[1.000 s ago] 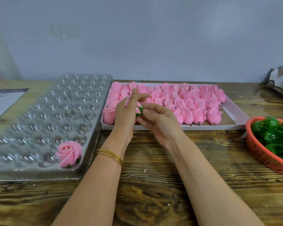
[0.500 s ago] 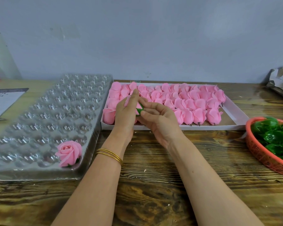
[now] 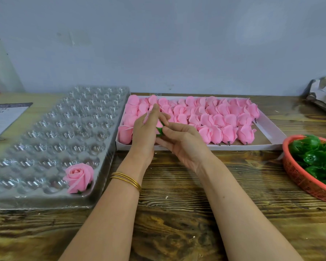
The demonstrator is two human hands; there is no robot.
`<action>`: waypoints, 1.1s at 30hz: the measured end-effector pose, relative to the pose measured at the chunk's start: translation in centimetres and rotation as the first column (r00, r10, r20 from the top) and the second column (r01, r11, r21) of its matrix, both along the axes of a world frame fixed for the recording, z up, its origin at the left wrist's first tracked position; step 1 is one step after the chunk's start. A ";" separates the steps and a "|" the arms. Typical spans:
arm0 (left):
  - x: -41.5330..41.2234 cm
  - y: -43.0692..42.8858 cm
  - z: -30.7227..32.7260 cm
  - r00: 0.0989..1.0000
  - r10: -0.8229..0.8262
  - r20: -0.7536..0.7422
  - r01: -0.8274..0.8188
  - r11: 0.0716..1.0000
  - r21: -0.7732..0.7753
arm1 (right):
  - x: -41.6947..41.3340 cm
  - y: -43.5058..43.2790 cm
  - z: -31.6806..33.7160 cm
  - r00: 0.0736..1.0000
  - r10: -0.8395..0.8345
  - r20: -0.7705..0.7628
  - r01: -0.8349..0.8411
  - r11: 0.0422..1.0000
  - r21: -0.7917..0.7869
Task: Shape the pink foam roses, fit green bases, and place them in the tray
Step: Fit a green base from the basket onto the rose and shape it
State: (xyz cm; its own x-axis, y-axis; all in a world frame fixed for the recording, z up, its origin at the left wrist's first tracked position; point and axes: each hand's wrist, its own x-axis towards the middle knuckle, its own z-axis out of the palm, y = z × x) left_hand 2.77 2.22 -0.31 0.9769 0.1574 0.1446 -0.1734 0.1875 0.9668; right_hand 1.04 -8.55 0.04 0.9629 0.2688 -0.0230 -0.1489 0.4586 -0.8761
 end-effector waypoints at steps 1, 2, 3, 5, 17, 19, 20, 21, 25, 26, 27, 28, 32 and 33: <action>0.0 0.0 0.0 1.000 -0.002 -0.002 0.002 1.000 0.005 | 0.0 0.0 0.0 1.000 -0.005 0.006 0.005 1.000 0.006; -0.1 0.1 0.0 1.000 -0.007 -0.005 0.007 1.000 0.005 | 0.0 0.0 -0.1 1.000 -0.013 0.007 0.013 1.000 0.017; -0.1 0.1 0.1 1.000 -0.016 -0.006 0.016 1.000 0.002 | 0.0 0.0 -0.1 1.000 -0.023 0.006 0.023 0.999 0.030; -0.2 0.1 0.1 0.999 -0.037 -0.004 0.037 0.999 -0.002 | 0.1 0.0 -0.3 0.999 -0.036 0.010 0.036 0.998 0.049; -0.3 0.2 0.2 0.992 -0.125 -0.022 0.125 0.992 0.028 | 0.6 -0.5 -1.3 0.983 -0.061 0.170 0.082 0.989 -0.121; -0.3 0.2 0.1 0.990 -0.135 -0.030 0.137 0.990 0.045 | 0.7 -0.7 -1.3 0.982 -0.057 0.180 0.085 0.985 -0.153; -0.3 0.2 0.1 0.989 -0.141 -0.036 0.143 0.988 0.054 | 0.7 -0.8 -1.2 0.981 -0.056 0.185 0.089 0.981 -0.172; -0.3 0.2 0.2 0.988 -0.148 -0.043 0.150 0.987 0.061 | 0.7 -0.9 -1.2 0.980 -0.057 0.189 0.094 0.977 -0.191; -0.5 0.2 0.3 0.983 -0.175 -0.050 0.178 0.983 0.051 | 0.6 -1.0 -1.0 0.979 -0.052 0.195 0.095 0.972 -0.215; -0.5 0.2 0.4 0.982 -0.180 -0.052 0.182 0.982 0.047 | 0.6 -1.0 -1.0 0.980 -0.052 0.191 0.092 0.974 -0.208; -0.5 0.3 0.4 0.981 -0.184 -0.054 0.186 0.981 0.047 | 0.6 -1.0 -1.0 0.981 -0.051 0.186 0.088 0.977 -0.195; -0.6 0.3 0.5 0.981 -0.186 -0.054 0.189 0.981 0.049 | 0.6 -1.0 -0.9 0.982 -0.049 0.181 0.082 0.980 -0.180; -0.6 0.5 0.5 0.980 -0.197 -0.041 0.199 0.979 0.052 | 0.5 -1.0 -0.8 0.989 -0.009 0.148 0.021 0.997 -0.077; -0.6 0.5 0.5 0.979 -0.200 -0.039 0.202 0.978 0.057 | 0.5 -1.0 -0.8 0.991 0.007 0.132 -0.002 0.999 -0.041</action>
State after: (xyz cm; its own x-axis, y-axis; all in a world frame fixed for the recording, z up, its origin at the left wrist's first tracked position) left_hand 2.13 2.70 0.22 0.9921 -0.0502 0.1154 -0.1063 0.1569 0.9819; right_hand 1.52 -9.56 -0.73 0.9570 0.2747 0.0934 -0.0324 0.4213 -0.9064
